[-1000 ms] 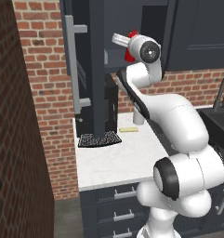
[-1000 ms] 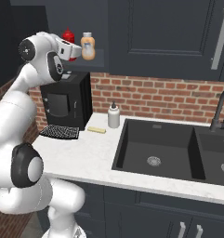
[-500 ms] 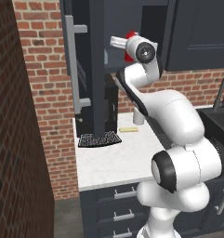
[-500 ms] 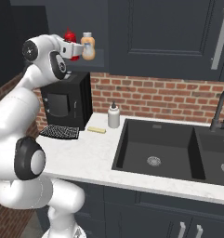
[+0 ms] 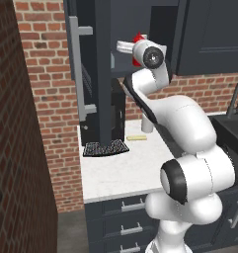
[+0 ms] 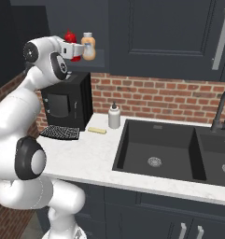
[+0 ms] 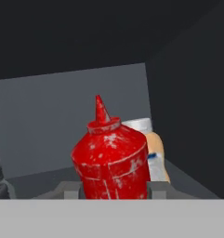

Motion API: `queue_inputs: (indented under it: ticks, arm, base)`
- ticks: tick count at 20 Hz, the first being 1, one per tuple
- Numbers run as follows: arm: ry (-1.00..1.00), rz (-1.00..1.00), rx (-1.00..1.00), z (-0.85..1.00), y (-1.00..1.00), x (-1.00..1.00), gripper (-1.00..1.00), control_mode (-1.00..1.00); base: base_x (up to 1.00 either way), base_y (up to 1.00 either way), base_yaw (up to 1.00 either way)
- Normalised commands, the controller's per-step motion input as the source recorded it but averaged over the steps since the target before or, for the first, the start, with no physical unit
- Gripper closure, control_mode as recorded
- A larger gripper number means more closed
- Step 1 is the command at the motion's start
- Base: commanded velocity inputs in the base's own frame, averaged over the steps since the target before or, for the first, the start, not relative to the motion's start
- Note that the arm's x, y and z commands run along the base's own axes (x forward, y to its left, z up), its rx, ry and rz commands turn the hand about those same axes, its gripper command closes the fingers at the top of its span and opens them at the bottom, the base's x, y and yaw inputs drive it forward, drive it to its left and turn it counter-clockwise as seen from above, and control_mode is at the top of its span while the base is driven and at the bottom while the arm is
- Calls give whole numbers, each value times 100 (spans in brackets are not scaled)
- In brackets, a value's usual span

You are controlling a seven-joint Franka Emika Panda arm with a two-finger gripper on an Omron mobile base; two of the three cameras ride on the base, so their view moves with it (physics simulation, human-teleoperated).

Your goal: Put the shaker and condiment bottle from the counter next to their counterparts in the cabinet.

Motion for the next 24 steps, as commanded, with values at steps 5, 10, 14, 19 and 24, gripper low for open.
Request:
queue_inputs:
  ticks: [5,10,14,19,24]
  arm:
    - [0,0,0,0,0,0,100,-100]
    - [0,0,0,-9,0,9,100,-100]
    - [2,0,2,-15,0,22,100,-100]
    - [0,0,3,-5,0,20,100,-100]
    - [0,0,1,0,0,27,100,-100]
  base:
    - [0,0,0]
    - [0,0,0]
    - [0,0,0]
    - [0,0,0]
    - [0,0,0]
